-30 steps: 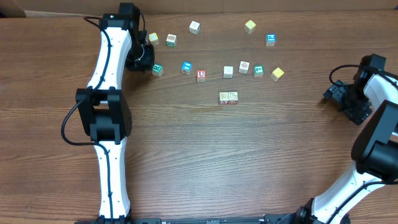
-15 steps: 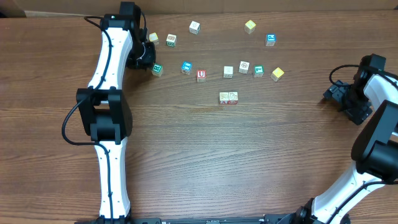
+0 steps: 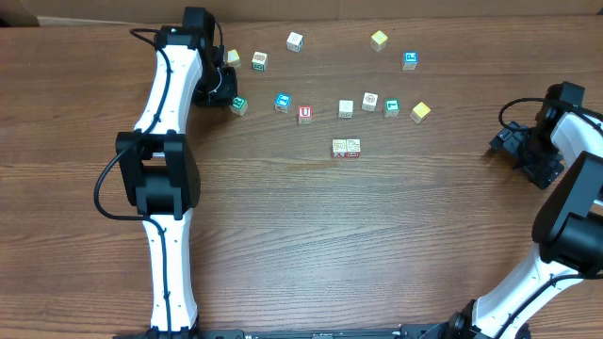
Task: Form a horizontal line
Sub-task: 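Lower the left gripper and grasp the butterfly-picture block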
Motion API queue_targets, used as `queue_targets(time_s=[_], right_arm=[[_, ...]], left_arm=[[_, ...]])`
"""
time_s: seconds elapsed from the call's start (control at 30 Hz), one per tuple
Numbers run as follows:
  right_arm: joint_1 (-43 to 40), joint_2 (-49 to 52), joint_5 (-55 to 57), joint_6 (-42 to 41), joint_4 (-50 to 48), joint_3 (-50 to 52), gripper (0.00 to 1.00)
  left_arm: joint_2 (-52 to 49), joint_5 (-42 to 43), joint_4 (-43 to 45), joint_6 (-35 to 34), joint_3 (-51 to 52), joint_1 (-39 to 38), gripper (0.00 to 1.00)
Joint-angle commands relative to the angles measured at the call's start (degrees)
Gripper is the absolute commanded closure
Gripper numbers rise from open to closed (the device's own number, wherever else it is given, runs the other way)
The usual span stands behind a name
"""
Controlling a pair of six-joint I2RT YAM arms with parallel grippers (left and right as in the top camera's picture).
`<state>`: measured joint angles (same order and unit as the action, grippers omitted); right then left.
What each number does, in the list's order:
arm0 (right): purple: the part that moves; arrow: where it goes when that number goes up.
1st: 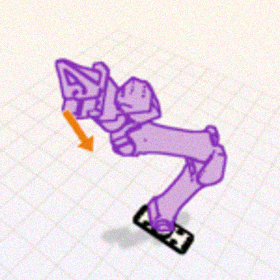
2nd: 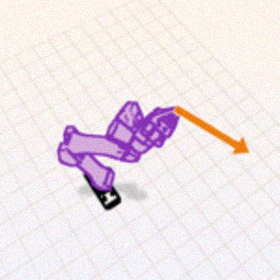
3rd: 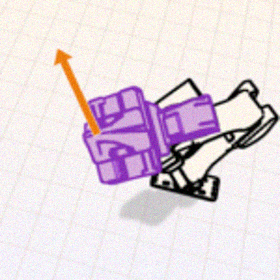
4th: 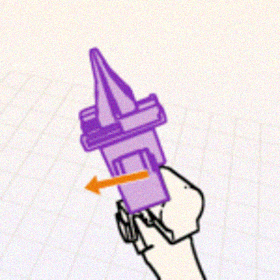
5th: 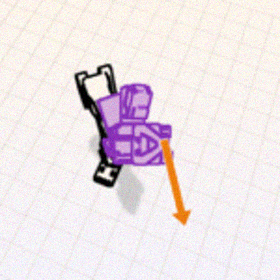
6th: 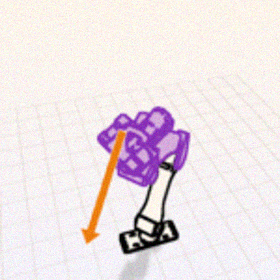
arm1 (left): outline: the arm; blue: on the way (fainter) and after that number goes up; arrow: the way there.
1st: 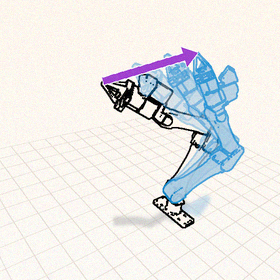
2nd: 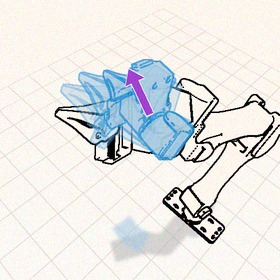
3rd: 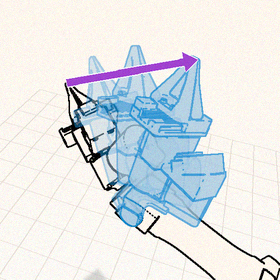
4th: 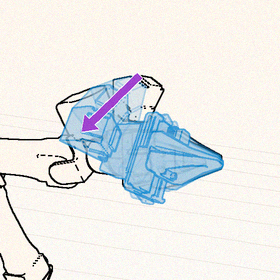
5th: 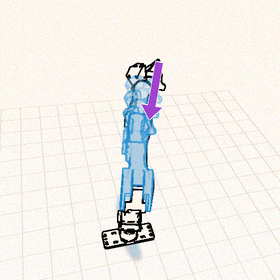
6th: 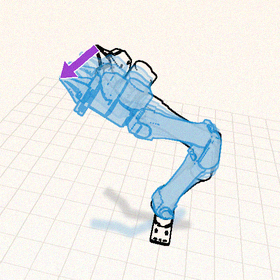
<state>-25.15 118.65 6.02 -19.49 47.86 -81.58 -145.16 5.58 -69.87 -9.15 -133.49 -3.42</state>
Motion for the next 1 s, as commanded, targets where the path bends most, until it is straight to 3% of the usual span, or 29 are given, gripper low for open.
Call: queue_targets(time_s=[0.0, 0.77, 0.97], right_arm=[[-0.33, 0.63, 1.46, 0.00, 0.00, 0.55, 0.00], [-0.33, 0.63, 1.46, 0.00, 0.00, 0.55, 0.00], [-0.33, 0.63, 1.46, 0.00, 0.00, 0.55, 0.00]], left_arm=[[-1.75, -9.40, -1.22, -2.34, 2.25, -0.33, 0.84], [-1.73, -13.88, -4.59, -3.30, 2.14, -0.24, 0.71], [-1.73, -16.94, -10.84, 1.05, -0.28, -0.24, 0.52]])
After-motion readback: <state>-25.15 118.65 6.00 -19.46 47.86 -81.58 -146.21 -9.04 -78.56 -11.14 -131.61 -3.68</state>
